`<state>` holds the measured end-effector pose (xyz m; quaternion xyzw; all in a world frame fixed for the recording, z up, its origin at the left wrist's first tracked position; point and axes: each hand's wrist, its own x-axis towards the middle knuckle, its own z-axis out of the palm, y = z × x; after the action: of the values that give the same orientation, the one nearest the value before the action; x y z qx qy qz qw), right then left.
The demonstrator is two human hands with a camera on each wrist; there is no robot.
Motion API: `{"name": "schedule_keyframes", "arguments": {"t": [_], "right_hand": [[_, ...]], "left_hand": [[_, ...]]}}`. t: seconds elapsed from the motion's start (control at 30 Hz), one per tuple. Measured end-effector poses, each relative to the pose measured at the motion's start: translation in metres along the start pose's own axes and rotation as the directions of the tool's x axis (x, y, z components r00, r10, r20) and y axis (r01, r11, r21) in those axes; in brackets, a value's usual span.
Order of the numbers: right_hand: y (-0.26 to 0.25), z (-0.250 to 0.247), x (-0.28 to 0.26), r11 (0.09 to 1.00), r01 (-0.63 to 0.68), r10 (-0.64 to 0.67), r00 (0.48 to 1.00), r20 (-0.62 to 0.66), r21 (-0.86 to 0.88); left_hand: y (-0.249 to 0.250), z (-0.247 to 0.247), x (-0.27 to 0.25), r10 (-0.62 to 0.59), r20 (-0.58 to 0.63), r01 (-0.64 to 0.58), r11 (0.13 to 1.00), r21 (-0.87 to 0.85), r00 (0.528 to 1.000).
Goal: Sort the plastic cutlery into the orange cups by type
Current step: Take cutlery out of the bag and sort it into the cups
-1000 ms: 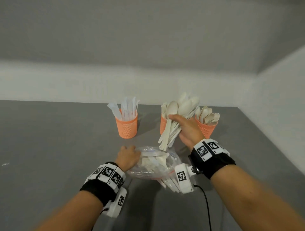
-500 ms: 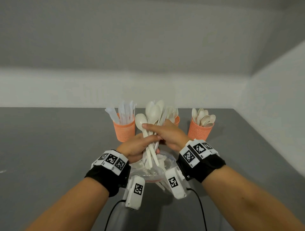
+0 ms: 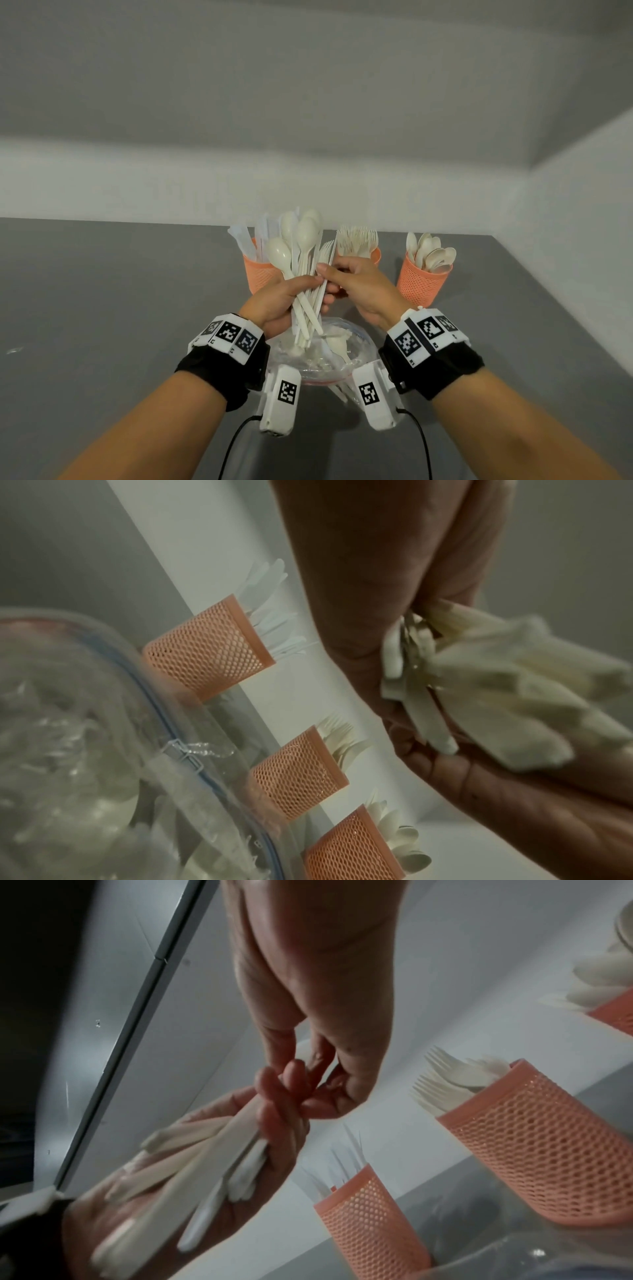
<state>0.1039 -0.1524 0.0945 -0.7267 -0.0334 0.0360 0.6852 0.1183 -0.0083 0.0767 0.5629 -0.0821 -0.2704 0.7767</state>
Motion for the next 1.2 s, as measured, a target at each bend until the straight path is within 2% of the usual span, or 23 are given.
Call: {"name": "schedule_keyframes", "arguments": {"t": [0.13, 0.23, 0.3, 0.37, 0.43, 0.53, 0.73, 0.83, 1.07, 1.13, 1.2], "right_hand": [[0.004, 0.003, 0.002, 0.999, 0.018, -0.011, 0.991, -0.131, 0.052], [0.002, 0.007, 0.007, 0.992, 0.026, 0.008, 0.963, -0.27, 0.124], [-0.003, 0.006, 0.01, 0.99, 0.071, -0.026, 0.94, -0.34, 0.12], [-0.007, 0.005, 0.011, 0.993, 0.119, -0.106, 0.945, -0.309, 0.026], [-0.006, 0.007, 0.01, 0.98, 0.141, -0.169, 0.963, -0.209, -0.14], [0.0, 0.014, 0.008, 0.933, 0.125, -0.175, 0.977, -0.12, -0.338], [0.005, 0.017, 0.011, 0.919, 0.082, -0.174, 0.962, -0.212, -0.386], [0.003, 0.018, 0.009, 0.898, 0.1, -0.193, 0.965, -0.18, -0.429], [0.004, 0.017, 0.012, 0.975, -0.036, 0.002, 0.988, -0.155, -0.22], [0.005, 0.017, 0.012, 0.993, -0.079, 0.062, 0.982, -0.179, -0.089], [0.006, 0.016, 0.013, 0.996, -0.08, 0.088, 0.977, -0.192, 0.05]], "left_hand": [[0.002, 0.0, 0.0, 0.029, -0.037, -0.03, 0.999, -0.029, 0.999], [0.0, -0.003, 0.002, 0.061, -0.114, -0.068, 0.996, -0.058, 0.992], [-0.002, -0.003, 0.003, 0.065, -0.15, -0.074, 0.996, -0.054, 0.987], [-0.005, -0.003, 0.004, 0.063, -0.182, -0.073, 0.996, -0.049, 0.981], [-0.004, -0.001, 0.005, 0.071, -0.189, -0.08, 0.996, -0.042, 0.979], [-0.001, 0.002, 0.005, 0.075, -0.139, -0.077, 0.997, -0.012, 0.987], [-0.003, 0.005, 0.002, 0.095, -0.063, -0.097, 0.995, -0.028, 0.993], [-0.002, 0.008, 0.001, 0.103, -0.045, -0.105, 0.993, -0.045, 0.994], [-0.006, 0.003, 0.002, 0.082, -0.042, -0.087, 0.989, -0.119, 0.996], [-0.003, 0.004, 0.001, 0.057, 0.007, -0.055, 0.99, -0.129, 0.998], [-0.001, 0.006, 0.001, 0.02, -0.002, -0.021, 0.99, -0.14, 1.0]]}}
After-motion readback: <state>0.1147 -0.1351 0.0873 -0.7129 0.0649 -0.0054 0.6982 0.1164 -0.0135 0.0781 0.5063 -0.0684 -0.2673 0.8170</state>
